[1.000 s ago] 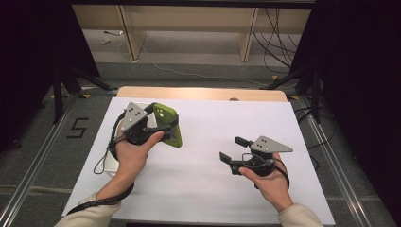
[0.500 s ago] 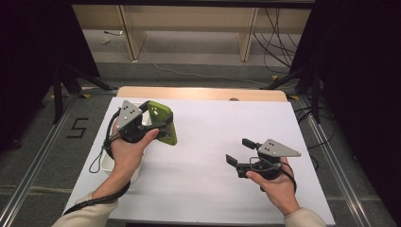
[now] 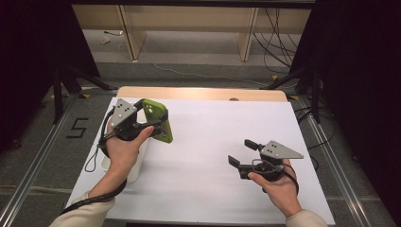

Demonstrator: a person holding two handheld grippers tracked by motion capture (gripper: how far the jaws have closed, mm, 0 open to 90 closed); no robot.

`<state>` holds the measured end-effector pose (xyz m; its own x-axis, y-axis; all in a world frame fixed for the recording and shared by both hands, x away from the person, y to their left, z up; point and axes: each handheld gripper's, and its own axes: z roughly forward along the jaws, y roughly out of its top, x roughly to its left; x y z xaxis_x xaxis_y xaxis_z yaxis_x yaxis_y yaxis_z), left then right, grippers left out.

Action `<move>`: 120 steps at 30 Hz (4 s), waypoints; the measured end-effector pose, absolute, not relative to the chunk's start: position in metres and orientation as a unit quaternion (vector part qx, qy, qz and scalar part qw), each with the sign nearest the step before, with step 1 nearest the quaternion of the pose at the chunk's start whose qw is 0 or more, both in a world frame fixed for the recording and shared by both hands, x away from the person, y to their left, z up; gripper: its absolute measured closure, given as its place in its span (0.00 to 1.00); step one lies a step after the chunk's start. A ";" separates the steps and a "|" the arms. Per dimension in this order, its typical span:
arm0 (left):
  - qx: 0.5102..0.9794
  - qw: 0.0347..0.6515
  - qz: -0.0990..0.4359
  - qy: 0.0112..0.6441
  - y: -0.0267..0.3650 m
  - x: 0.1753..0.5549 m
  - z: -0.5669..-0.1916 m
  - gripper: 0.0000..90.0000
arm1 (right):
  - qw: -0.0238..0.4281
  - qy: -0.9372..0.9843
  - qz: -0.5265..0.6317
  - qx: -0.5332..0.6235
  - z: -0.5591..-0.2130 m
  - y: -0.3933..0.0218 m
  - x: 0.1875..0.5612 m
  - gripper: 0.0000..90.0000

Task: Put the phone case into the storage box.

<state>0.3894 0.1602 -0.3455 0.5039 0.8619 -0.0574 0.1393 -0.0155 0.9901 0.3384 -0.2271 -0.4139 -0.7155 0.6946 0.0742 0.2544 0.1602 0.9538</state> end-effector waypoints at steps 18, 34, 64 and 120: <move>0.638 0.579 0.318 0.397 0.170 0.393 -0.344 0.16 | 0.201 0.732 0.561 0.330 -0.416 -0.236 0.336 0.18; 0.633 0.576 0.323 0.404 0.179 0.396 -0.342 0.16 | 0.202 0.730 0.561 0.335 -0.417 -0.239 0.336 0.18; 0.626 0.567 0.335 0.417 0.197 0.402 -0.340 0.16 | 0.202 0.728 0.559 0.341 -0.419 -0.243 0.334 0.18; 0.617 0.549 0.367 0.428 0.220 0.411 -0.338 0.16 | 0.199 0.729 0.558 0.343 -0.421 -0.244 0.334 0.18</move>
